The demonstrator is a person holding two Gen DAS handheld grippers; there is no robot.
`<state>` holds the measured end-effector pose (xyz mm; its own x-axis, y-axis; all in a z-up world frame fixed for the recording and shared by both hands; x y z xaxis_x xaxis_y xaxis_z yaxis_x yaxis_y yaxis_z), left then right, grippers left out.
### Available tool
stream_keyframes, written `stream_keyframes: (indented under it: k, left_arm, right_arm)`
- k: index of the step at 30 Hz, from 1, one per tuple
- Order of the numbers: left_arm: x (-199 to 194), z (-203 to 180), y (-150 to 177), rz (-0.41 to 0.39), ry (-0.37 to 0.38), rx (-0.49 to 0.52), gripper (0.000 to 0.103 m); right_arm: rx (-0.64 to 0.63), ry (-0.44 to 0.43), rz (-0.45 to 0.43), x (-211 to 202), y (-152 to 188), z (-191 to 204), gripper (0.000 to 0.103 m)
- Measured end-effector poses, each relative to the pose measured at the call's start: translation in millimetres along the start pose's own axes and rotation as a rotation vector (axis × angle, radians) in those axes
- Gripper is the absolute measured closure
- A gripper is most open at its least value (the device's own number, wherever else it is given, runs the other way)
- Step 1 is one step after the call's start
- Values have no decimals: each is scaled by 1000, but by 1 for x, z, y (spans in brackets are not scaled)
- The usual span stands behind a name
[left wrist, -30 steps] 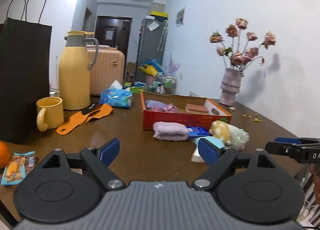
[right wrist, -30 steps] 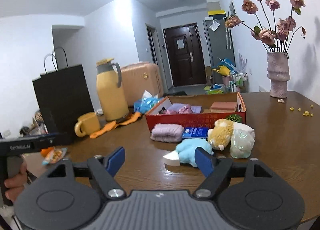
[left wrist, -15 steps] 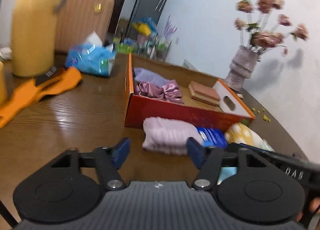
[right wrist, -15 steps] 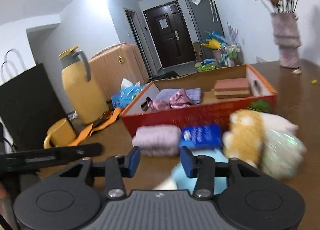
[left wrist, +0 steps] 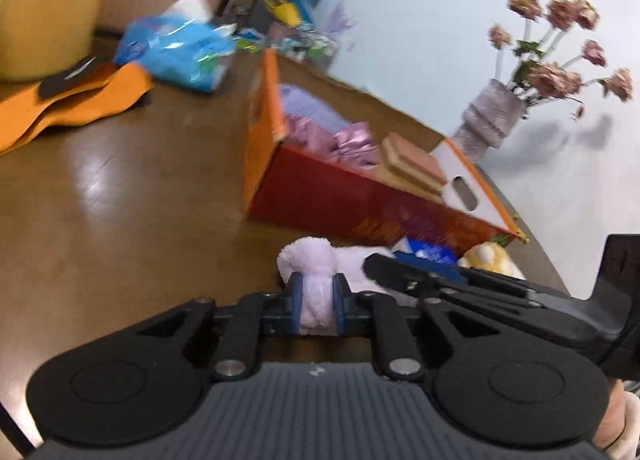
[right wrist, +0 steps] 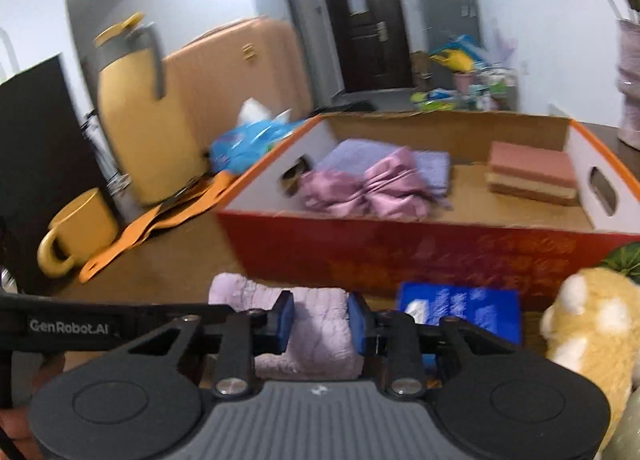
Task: Organize soft objects
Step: 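Lift the pale pink towel with both grippers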
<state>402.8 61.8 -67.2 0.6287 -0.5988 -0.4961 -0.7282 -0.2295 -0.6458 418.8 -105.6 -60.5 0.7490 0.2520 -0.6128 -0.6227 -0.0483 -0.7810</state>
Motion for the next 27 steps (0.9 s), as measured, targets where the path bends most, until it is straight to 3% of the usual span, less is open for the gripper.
stream_keyframes:
  k: [3, 6, 9, 14, 18, 21, 27]
  left_arm:
    - [-8, 9, 8, -14, 12, -63, 88]
    - [-19, 3, 16, -16, -14, -52, 88]
    - [-36, -14, 26, -12, -16, -34, 88]
    - [-76, -53, 65, -32, 20, 13, 88]
    - [-87, -75, 104, 22, 42, 14, 88]
    - [-86, -93, 125, 54, 42, 48, 88]
    - [-96, -122, 145, 42, 51, 117, 88]
  right_arm:
    - [27, -36, 21, 0, 8, 1, 73]
    - [91, -63, 63, 2, 16, -2, 69]
    - [116, -79, 67, -12, 23, 2, 81]
    - [111, -88, -11, -80, 52, 9, 83]
    - [168, -102, -21, -130, 88, -2, 83]
    - [186, -82, -20, -155, 111, -12, 83]
    - [209, -48, -51, -190, 138, -26, 83]
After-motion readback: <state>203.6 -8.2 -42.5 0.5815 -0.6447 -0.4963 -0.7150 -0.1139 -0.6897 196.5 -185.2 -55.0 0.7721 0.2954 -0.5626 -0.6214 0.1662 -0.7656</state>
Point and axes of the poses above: each gripper's, at about its wrist camera, not at the fingertips, and x roughly the way its jaws point, z to its left, y to its underside, the point moved 6 cm from there along x, roughly the way its jaws point, and after that the axes turned 12 degrees about y, right-handed, at the moved point
